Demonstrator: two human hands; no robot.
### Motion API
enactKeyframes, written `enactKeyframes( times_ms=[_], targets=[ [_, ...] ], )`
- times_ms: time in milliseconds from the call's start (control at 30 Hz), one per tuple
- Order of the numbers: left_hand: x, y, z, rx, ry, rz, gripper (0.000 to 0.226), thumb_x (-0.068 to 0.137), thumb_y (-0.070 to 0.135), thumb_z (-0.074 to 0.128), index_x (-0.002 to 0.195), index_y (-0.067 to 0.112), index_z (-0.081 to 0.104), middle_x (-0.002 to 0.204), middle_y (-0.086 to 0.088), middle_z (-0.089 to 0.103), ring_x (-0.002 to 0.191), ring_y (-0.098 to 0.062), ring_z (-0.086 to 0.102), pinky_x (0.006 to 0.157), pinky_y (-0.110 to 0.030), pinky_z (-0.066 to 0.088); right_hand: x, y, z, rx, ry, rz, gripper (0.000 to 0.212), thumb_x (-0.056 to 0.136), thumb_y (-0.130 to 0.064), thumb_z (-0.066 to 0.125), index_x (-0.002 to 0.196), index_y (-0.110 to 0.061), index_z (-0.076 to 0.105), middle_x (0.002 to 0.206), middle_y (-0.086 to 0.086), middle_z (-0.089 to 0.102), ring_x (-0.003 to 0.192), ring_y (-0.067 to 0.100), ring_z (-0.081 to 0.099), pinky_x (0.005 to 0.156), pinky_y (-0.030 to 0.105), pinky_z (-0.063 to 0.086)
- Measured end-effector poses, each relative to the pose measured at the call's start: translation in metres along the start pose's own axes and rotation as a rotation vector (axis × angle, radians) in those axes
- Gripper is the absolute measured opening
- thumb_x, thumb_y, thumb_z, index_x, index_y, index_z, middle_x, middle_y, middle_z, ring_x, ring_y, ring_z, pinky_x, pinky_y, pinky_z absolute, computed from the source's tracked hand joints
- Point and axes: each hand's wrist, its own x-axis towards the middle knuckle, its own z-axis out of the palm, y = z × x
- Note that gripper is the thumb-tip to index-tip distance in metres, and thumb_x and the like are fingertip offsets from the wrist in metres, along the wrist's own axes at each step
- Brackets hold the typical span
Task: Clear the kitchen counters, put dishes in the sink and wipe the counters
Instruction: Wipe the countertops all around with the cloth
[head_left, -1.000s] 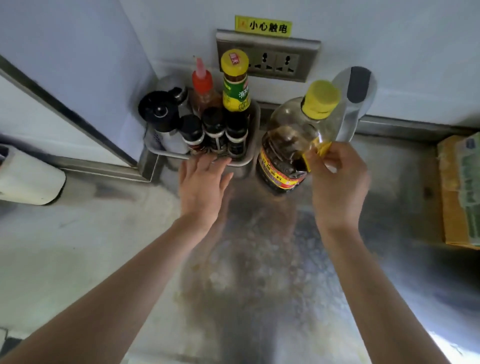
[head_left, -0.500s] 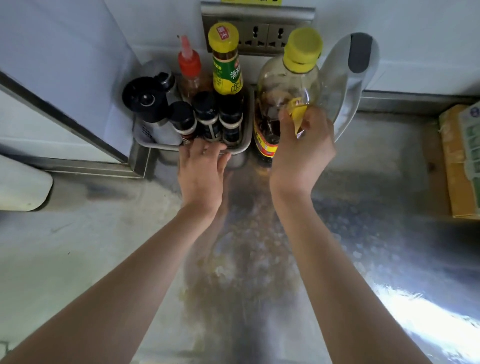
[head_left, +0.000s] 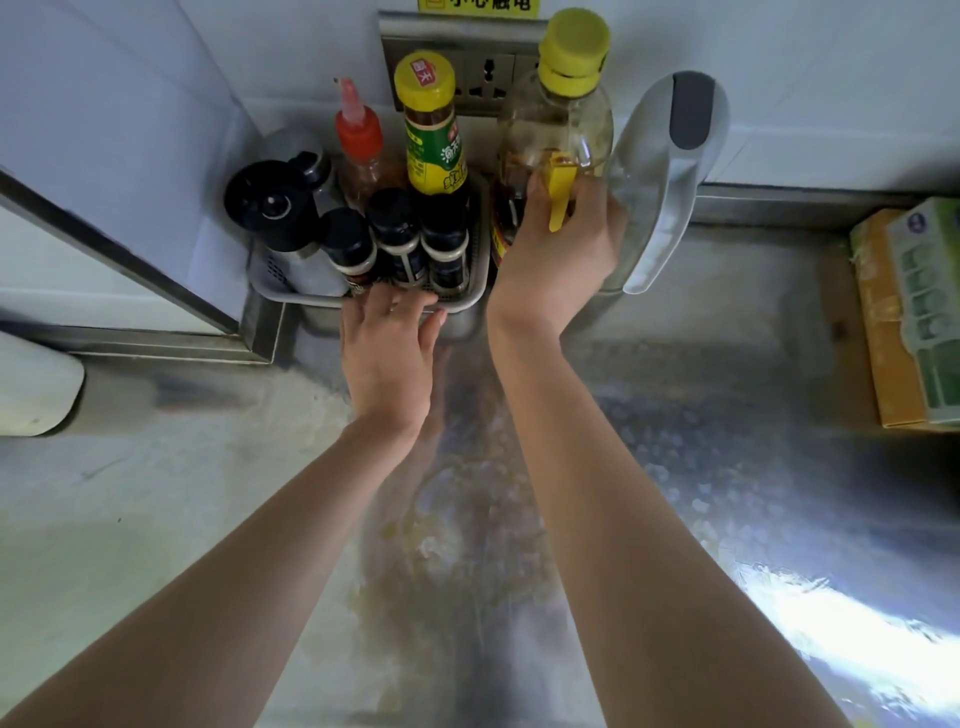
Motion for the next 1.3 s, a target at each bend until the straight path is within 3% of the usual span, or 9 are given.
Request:
enactKeyframes(
  times_ms=[200, 400, 500, 667, 767, 900, 1133, 1200, 1300],
  targets=[
    [0.0, 0.0, -0.001, -0.011, -0.03, -0.007, 0.02, 0.088, 0.027, 0.059, 0.102, 0.014, 0.067, 0.1, -0.011, 0.061, 0.098, -0.035, 0.05, 0.083, -0.041, 0.043, -0.025, 0.01, -0.04, -0.07, -0.293, -0.089, 0.048, 0.087, -0.018, 0.065, 0.129, -0.004, 0.047, 0.135, 0.014, 0.047, 0.126, 0.029, 0.044, 0.098, 0.031, 0.039],
    [0.001, 0.0, -0.003, -0.008, -0.02, 0.017, 0.02, 0.087, 0.026, 0.061, 0.1, 0.014, 0.068, 0.096, -0.011, 0.062, 0.096, -0.037, 0.051, 0.084, -0.045, 0.045, 0.0, 0.036, -0.089, -0.14, -0.149, -0.136, 0.056, 0.087, -0.016, 0.065, 0.136, -0.021, 0.038, 0.14, 0.006, 0.038, 0.122, 0.021, 0.047, 0.091, 0.026, 0.045],
    [0.001, -0.002, -0.001, -0.006, -0.003, 0.025, 0.019, 0.086, 0.025, 0.062, 0.099, 0.013, 0.067, 0.095, -0.011, 0.062, 0.095, -0.037, 0.051, 0.081, -0.045, 0.046, 0.023, 0.036, -0.083, -0.131, -0.206, -0.137, 0.06, 0.091, -0.01, 0.058, 0.143, -0.023, 0.032, 0.131, -0.01, 0.042, 0.116, 0.011, 0.051, 0.092, 0.036, 0.05],
    [0.001, -0.003, 0.0, -0.001, 0.0, 0.033, 0.019, 0.087, 0.027, 0.061, 0.1, 0.014, 0.067, 0.097, -0.009, 0.061, 0.097, -0.036, 0.051, 0.074, -0.041, 0.047, 0.035, 0.041, -0.073, -0.183, -0.25, -0.224, 0.06, 0.092, -0.004, 0.052, 0.145, -0.019, 0.03, 0.134, -0.003, 0.05, 0.118, 0.011, 0.042, 0.086, 0.007, 0.03],
    [0.002, -0.004, 0.001, -0.002, -0.001, 0.031, 0.02, 0.087, 0.027, 0.061, 0.101, 0.014, 0.067, 0.097, -0.01, 0.061, 0.097, -0.036, 0.051, 0.068, -0.038, 0.045, 0.04, 0.046, -0.069, -0.192, -0.247, -0.258, 0.06, 0.091, -0.005, 0.051, 0.145, -0.023, 0.03, 0.138, -0.003, 0.051, 0.09, 0.017, 0.059, 0.083, 0.02, 0.044],
    [0.002, -0.004, 0.0, -0.014, -0.002, 0.025, 0.019, 0.087, 0.026, 0.061, 0.1, 0.013, 0.068, 0.098, -0.01, 0.061, 0.098, -0.037, 0.05, 0.071, -0.038, 0.044, 0.039, 0.056, -0.069, -0.202, -0.274, -0.268, 0.063, 0.092, -0.01, 0.052, 0.138, -0.039, 0.019, 0.12, 0.008, 0.062, 0.07, 0.008, 0.039, 0.069, 0.019, 0.042],
    [0.003, 0.0, -0.006, -0.013, -0.057, -0.011, 0.023, 0.09, 0.028, 0.058, 0.107, 0.015, 0.065, 0.104, -0.01, 0.059, 0.104, -0.034, 0.046, 0.076, -0.033, 0.039, 0.031, 0.048, -0.064, -0.132, -0.249, -0.254, 0.062, 0.091, -0.006, 0.053, 0.144, -0.026, 0.028, 0.143, -0.004, 0.045, 0.079, 0.019, 0.056, 0.087, 0.043, 0.053],
    [0.005, 0.001, -0.008, -0.025, -0.096, -0.029, 0.025, 0.091, 0.03, 0.056, 0.111, 0.017, 0.063, 0.109, -0.009, 0.058, 0.109, -0.032, 0.044, 0.082, -0.035, 0.04, 0.031, 0.045, -0.066, -0.121, -0.282, -0.227, 0.063, 0.091, -0.005, 0.052, 0.146, -0.025, 0.027, 0.146, -0.003, 0.042, 0.102, 0.028, 0.062, 0.095, 0.041, 0.049],
    [0.003, 0.0, -0.015, -0.041, -0.157, -0.002, 0.036, 0.09, 0.031, 0.056, 0.124, 0.017, 0.055, 0.12, -0.009, 0.054, 0.116, -0.03, 0.043, 0.095, -0.038, 0.038, 0.028, 0.038, -0.076, -0.142, -0.367, -0.19, 0.069, 0.091, -0.011, 0.054, 0.148, -0.027, 0.019, 0.152, -0.002, 0.032, 0.129, 0.021, 0.046, 0.1, 0.035, 0.044]
  ],
)
